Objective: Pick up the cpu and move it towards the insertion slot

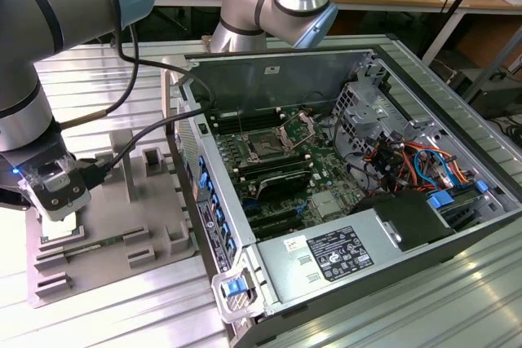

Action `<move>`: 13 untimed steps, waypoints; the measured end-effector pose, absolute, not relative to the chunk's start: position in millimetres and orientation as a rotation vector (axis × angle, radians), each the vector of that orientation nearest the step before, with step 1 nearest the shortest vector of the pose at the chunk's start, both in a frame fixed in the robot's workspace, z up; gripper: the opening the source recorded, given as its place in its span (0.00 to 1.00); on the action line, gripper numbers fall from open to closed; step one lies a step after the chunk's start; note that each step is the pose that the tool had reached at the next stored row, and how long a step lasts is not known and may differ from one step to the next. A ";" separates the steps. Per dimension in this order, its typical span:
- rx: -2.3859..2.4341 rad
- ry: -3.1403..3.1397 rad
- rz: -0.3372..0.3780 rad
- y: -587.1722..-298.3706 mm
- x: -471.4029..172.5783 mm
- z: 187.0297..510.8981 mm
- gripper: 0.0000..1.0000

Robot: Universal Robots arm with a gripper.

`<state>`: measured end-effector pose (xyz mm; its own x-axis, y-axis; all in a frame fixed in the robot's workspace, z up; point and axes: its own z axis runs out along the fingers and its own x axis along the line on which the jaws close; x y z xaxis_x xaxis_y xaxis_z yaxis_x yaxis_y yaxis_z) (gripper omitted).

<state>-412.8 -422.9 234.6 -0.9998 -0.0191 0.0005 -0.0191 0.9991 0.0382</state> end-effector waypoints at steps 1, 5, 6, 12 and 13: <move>0.030 -3.140 -0.060 -422.9 -412.9 234.3 0.11; 0.030 -3.140 -0.060 -423.1 -413.1 233.2 0.11; 0.030 -3.140 -0.060 -423.1 -413.1 233.0 0.11; 0.030 -3.140 -0.060 -423.3 -413.3 231.7 0.11; 0.030 -3.140 -0.060 -423.4 -413.4 231.3 0.11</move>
<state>-413.4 -423.4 231.3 -0.9998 -0.0191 0.0005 -0.0191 0.9991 0.0382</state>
